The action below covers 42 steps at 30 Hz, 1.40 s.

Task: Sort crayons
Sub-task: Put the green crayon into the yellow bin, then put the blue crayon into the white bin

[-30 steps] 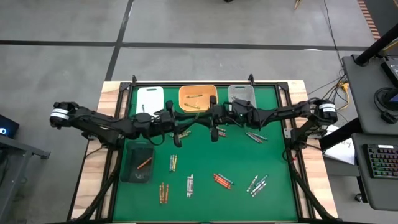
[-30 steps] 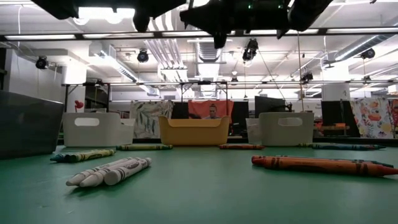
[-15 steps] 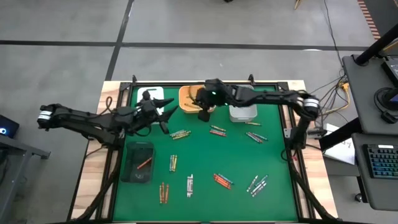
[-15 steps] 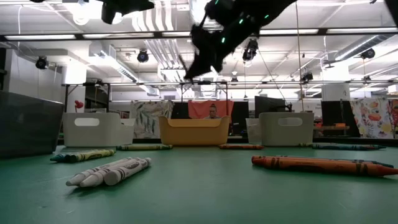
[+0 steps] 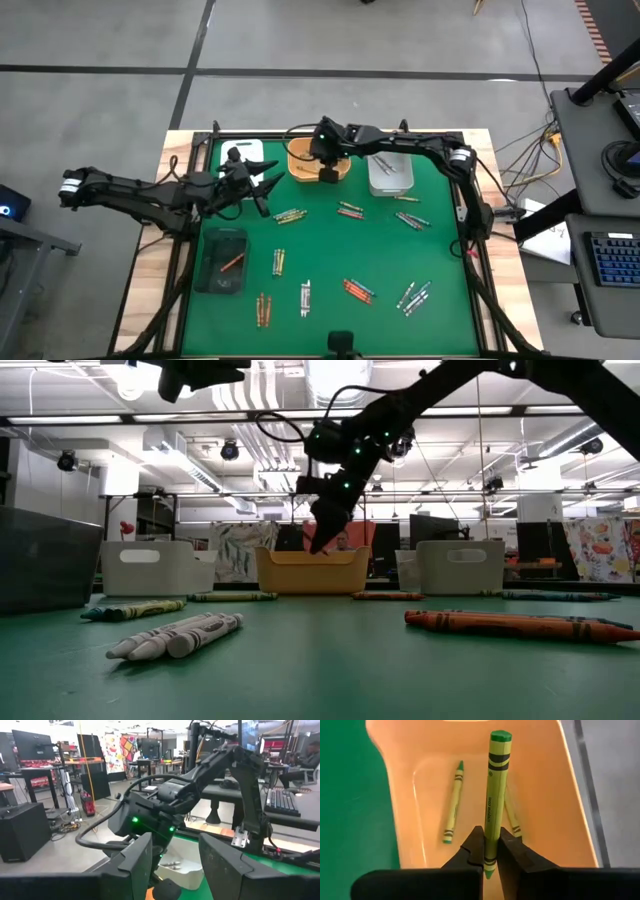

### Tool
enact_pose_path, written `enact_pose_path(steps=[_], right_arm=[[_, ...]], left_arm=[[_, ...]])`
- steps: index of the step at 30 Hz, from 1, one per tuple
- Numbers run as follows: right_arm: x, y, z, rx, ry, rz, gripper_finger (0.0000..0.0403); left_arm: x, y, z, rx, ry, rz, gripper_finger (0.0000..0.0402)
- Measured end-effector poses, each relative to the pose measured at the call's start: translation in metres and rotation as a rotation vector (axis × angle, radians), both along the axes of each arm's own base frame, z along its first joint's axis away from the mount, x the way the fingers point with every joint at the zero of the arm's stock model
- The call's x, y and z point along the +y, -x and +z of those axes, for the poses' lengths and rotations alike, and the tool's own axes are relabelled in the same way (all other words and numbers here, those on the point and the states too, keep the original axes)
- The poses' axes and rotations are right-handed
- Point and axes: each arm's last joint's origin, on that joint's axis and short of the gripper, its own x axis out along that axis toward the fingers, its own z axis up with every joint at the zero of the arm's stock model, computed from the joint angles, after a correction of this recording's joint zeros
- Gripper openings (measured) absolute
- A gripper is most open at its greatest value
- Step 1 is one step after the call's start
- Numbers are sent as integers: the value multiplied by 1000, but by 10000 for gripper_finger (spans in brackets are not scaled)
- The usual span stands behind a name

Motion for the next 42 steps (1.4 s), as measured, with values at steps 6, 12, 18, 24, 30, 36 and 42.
enact_pose_path(steps=[6,12,18,24,30,36,42], right_arm=[[-3,-1,0,4,28,-20,70],[-2,0,5,1,42,-28,88],[8,12,32,-4,10,-52,88],[38,41,72,47,-75,-56,87],[75,73,104,-2,-156,-40,86],[116,100,115,-71,-196,-29,86],[150,117,108,-101,-237,-2,81]], left_arm=[[0,-2,-3,21,3,0,146],[0,-3,-6,31,26,-1,146],[-1,-5,-17,92,92,3,146],[-2,-15,-34,159,175,15,146],[-4,-30,-52,219,225,-9,146],[-7,-44,-72,288,290,-42,145],[-9,-55,-94,372,309,-42,145]])
